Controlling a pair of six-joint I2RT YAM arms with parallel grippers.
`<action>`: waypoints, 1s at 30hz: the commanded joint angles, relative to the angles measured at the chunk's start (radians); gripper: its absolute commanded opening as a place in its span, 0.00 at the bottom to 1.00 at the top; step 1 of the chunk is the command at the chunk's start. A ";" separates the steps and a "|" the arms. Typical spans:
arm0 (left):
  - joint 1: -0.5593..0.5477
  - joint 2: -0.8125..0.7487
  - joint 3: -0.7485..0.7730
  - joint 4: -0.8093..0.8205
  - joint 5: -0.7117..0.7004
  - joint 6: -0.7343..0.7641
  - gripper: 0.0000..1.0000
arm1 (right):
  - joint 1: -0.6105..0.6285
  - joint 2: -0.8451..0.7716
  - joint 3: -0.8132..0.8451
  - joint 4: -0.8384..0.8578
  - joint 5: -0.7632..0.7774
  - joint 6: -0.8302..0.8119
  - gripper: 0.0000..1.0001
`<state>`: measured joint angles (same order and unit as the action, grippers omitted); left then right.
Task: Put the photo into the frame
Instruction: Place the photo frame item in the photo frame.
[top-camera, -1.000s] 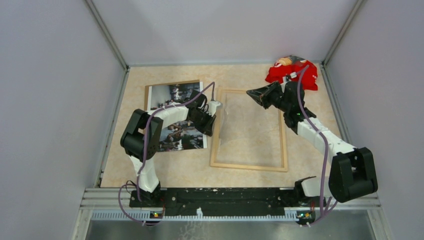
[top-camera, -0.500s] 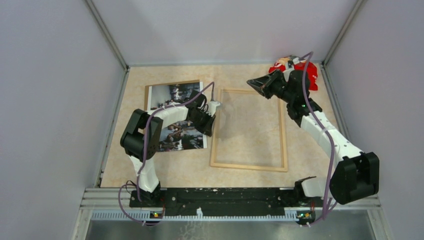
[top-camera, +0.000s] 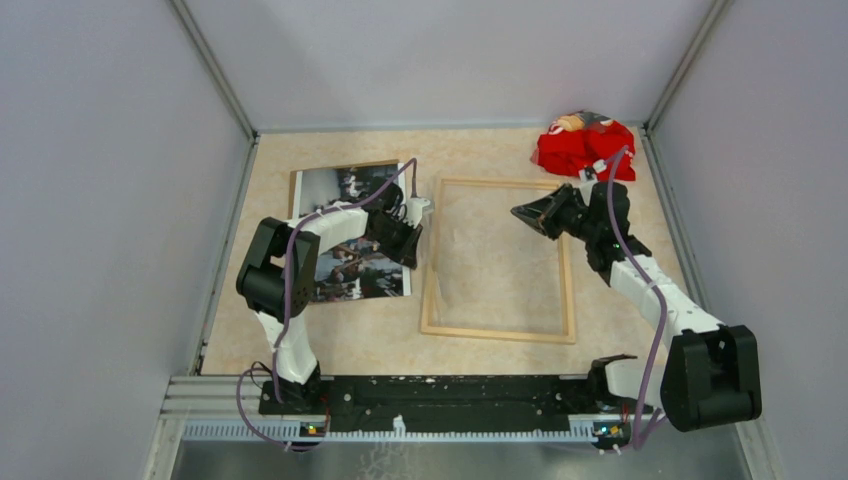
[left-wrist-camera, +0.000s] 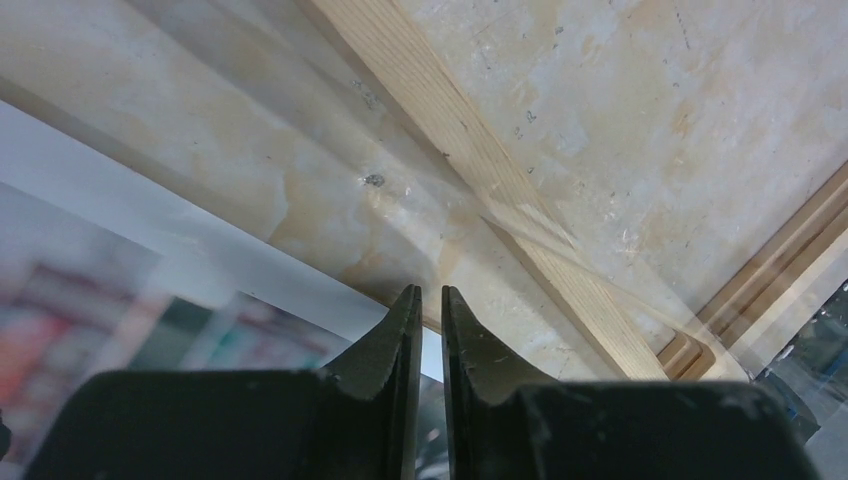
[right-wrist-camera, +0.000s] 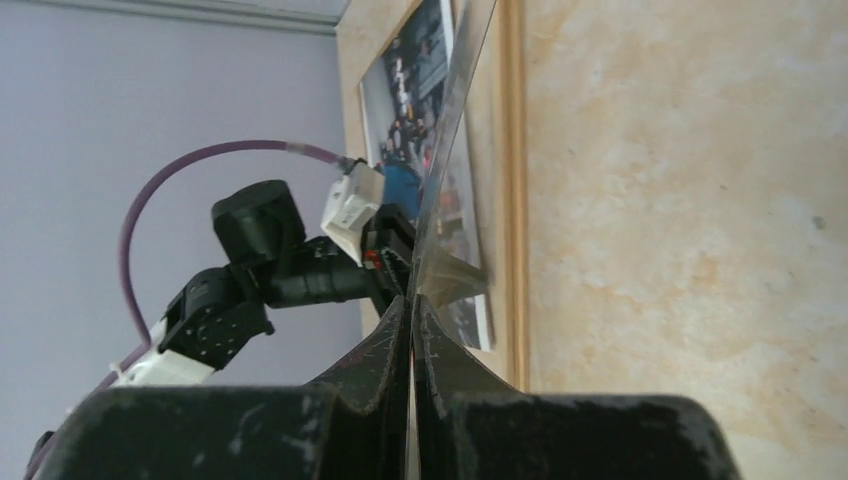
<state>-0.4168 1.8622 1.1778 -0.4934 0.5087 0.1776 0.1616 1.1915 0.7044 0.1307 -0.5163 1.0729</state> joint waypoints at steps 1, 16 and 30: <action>0.004 -0.044 0.029 -0.010 0.017 0.001 0.19 | -0.022 -0.082 -0.053 0.042 0.016 -0.051 0.00; 0.006 -0.040 0.096 -0.037 0.015 -0.002 0.34 | -0.157 -0.093 -0.081 -0.063 -0.019 -0.278 0.00; 0.005 0.009 0.084 -0.012 0.011 -0.010 0.38 | -0.158 0.010 0.018 -0.107 -0.101 -0.439 0.00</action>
<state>-0.4137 1.8606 1.2453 -0.5243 0.5087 0.1772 0.0032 1.2163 0.6754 -0.0002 -0.5640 0.6960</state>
